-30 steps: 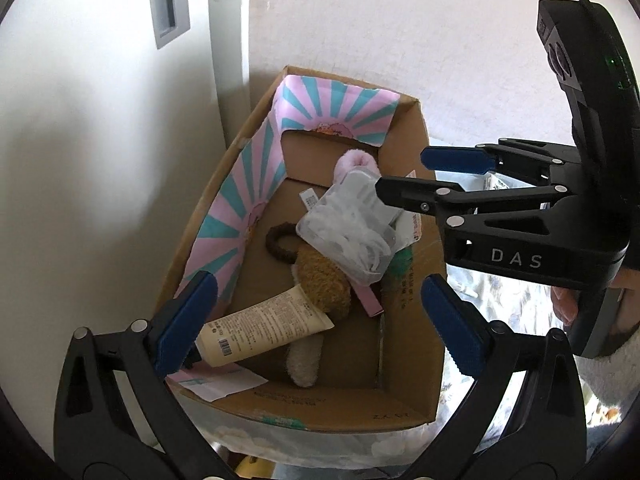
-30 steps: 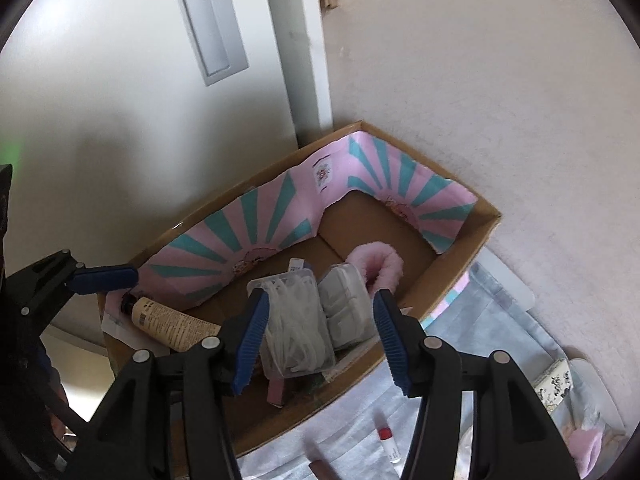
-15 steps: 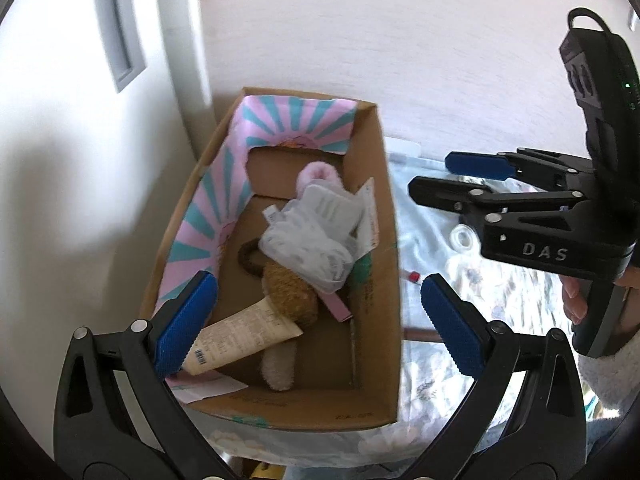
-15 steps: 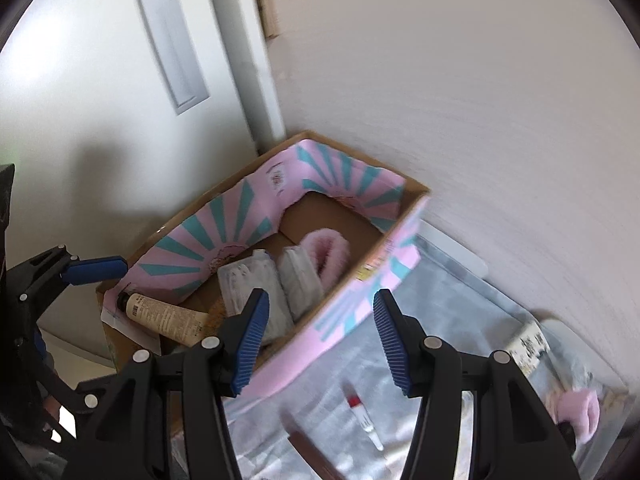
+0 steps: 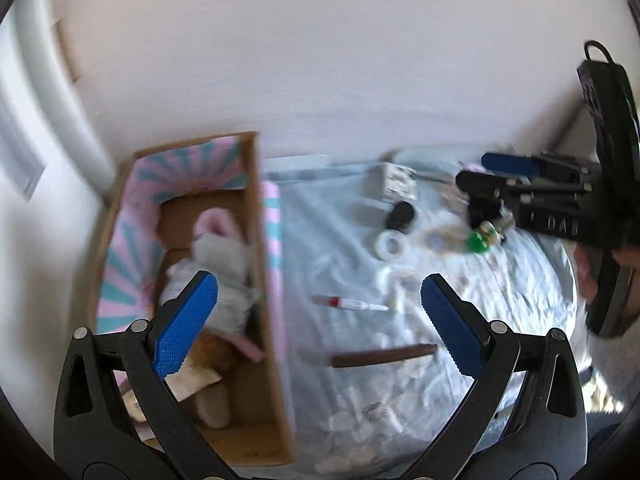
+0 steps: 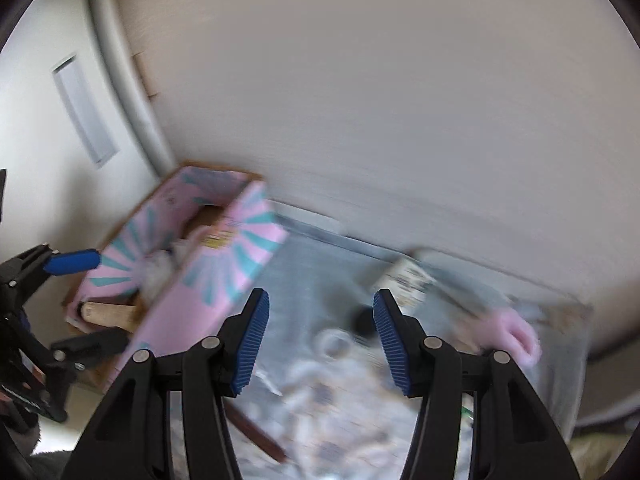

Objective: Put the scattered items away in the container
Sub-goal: 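Move both tools back over the items on the bed, then grasp the black round jar with the left tool while the right grasps the green frog toy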

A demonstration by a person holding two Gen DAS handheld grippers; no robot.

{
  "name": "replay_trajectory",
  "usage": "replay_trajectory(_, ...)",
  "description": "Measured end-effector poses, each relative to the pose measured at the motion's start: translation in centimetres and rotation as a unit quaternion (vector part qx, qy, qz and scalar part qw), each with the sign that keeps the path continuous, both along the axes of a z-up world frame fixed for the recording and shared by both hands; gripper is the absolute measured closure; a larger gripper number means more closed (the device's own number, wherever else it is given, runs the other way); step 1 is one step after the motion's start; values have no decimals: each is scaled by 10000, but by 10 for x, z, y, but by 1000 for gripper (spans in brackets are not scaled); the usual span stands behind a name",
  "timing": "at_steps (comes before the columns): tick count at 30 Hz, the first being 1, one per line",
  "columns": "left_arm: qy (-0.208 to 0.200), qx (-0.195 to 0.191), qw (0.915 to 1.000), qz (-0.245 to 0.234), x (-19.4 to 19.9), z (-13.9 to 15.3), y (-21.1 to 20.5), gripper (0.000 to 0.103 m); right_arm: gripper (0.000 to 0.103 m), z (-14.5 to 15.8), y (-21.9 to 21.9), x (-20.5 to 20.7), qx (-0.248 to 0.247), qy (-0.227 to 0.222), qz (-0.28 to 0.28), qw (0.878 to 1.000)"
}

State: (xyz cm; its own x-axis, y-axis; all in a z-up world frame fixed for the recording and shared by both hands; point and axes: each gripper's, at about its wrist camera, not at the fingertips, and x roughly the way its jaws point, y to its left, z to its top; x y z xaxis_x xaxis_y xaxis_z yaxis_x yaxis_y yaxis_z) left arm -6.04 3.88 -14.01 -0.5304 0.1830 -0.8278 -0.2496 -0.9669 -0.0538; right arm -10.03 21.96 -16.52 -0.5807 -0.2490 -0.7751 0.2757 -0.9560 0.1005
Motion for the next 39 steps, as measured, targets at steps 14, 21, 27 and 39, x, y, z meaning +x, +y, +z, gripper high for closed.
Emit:
replay_trajectory(14, -947, -257, 9862, -1330, 17, -82, 80, 1, 53, -54, 118, 52, 464, -501, -1094, 9916)
replay_trajectory(21, -986, -139, 9872, -1249, -4, -87, 100, 1, 53, -76, 134, 50, 304, -718, -1226, 9894)
replay_trajectory(27, -840, -58, 9934, -774, -56, -81, 112, 1, 53, -89, 135, 56, -27, -725, -1195, 9902)
replay_trajectory(39, -738, -311, 9948, -633, -126, -106, 135, 1, 53, -103, 84, 60, 484, 132, -673, 9965)
